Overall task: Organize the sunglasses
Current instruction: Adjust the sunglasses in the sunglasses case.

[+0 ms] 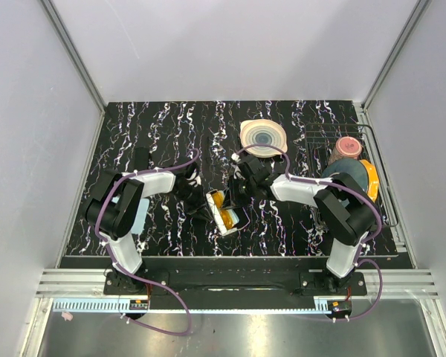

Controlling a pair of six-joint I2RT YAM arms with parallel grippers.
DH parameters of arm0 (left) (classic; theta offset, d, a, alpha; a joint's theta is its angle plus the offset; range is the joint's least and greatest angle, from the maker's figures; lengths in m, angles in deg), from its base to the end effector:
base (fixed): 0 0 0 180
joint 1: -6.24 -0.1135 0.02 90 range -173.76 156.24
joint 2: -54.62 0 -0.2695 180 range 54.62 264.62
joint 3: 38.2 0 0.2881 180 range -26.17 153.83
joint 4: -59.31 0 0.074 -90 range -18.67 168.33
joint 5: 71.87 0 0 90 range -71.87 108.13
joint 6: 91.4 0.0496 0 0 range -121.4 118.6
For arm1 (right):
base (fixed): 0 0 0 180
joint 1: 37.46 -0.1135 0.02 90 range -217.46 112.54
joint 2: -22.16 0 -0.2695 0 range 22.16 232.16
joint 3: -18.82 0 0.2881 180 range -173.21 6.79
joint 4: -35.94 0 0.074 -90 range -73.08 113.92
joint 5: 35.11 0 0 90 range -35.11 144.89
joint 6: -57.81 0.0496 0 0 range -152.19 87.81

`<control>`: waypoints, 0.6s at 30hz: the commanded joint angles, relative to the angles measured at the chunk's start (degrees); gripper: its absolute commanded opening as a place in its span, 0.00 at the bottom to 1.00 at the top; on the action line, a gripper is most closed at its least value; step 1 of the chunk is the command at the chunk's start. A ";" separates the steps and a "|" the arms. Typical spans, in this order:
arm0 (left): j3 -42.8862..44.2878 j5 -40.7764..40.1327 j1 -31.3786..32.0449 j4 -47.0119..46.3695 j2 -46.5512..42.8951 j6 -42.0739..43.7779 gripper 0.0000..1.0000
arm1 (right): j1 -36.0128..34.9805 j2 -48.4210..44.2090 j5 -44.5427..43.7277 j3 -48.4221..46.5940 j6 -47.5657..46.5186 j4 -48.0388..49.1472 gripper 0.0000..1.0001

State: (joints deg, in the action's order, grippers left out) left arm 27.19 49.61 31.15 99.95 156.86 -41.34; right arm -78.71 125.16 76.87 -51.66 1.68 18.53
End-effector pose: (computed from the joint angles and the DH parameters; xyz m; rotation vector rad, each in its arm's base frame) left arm 0.2910 -0.1637 0.0906 0.2908 -2.8898 0.8612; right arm 0.2891 0.2782 0.1294 -0.3563 2.6212 0.9928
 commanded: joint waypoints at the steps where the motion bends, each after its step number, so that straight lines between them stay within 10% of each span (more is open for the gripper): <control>1: 0.16 -9.25 -0.21 -1.29 1.83 2.33 0.19 | -0.32 1.32 2.27 -2.45 -1.52 1.34 0.19; 8: 0.51 -9.34 -0.21 -1.29 2.18 2.59 0.19 | -0.23 3.34 4.74 -2.63 -1.96 2.40 0.00; 18: 1.13 -9.16 -0.30 -1.29 2.62 2.85 0.18 | 0.74 4.58 10.10 0.71 1.02 8.46 0.00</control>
State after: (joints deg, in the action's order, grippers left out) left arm 27.80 49.35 31.15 100.83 157.16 -40.53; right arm -77.75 128.59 83.65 -52.54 1.07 21.99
